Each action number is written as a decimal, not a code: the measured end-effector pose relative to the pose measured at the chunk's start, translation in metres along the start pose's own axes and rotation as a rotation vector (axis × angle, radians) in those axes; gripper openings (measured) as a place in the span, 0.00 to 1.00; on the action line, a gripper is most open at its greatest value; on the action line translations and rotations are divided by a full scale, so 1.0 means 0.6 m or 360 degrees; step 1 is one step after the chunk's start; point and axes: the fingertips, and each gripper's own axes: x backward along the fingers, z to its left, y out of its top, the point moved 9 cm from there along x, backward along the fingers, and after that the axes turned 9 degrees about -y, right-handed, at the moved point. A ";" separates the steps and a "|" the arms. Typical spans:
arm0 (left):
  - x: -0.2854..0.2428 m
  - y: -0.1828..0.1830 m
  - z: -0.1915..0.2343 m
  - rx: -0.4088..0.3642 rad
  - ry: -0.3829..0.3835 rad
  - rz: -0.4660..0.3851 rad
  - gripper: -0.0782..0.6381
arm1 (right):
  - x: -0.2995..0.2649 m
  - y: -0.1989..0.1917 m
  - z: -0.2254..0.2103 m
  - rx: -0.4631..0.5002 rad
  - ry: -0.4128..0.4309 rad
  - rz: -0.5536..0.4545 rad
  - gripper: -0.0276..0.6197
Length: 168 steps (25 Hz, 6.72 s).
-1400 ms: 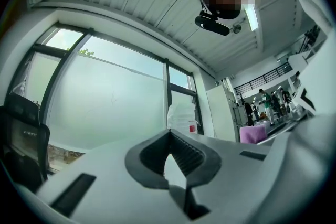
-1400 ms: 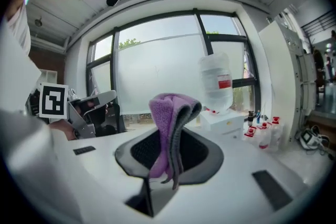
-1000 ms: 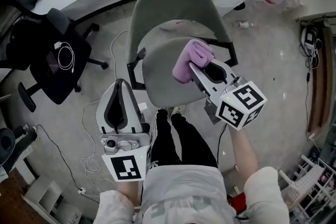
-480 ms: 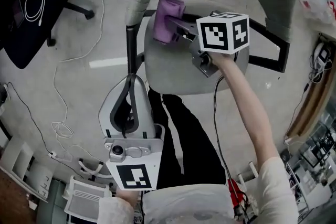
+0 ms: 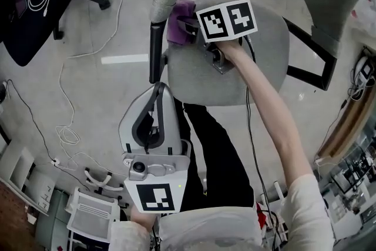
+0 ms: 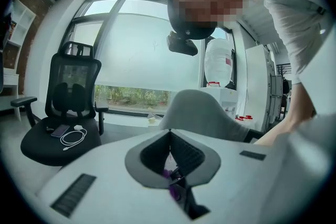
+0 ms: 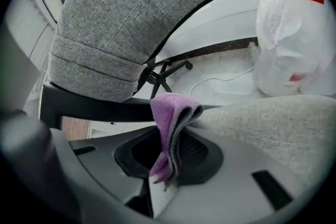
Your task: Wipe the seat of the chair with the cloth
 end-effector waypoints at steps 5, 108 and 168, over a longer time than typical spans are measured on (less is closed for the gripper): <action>-0.010 0.000 -0.003 -0.0018 -0.0042 0.0037 0.13 | 0.009 0.001 -0.021 0.0035 -0.0036 0.0035 0.18; -0.036 0.005 -0.069 -0.0149 -0.0310 0.0182 0.13 | 0.294 -0.234 -0.253 0.0135 -0.1074 0.0243 0.18; -0.007 -0.002 -0.029 -0.0122 -0.0146 0.0137 0.13 | 0.014 -0.304 0.138 0.0148 -0.0129 0.0061 0.18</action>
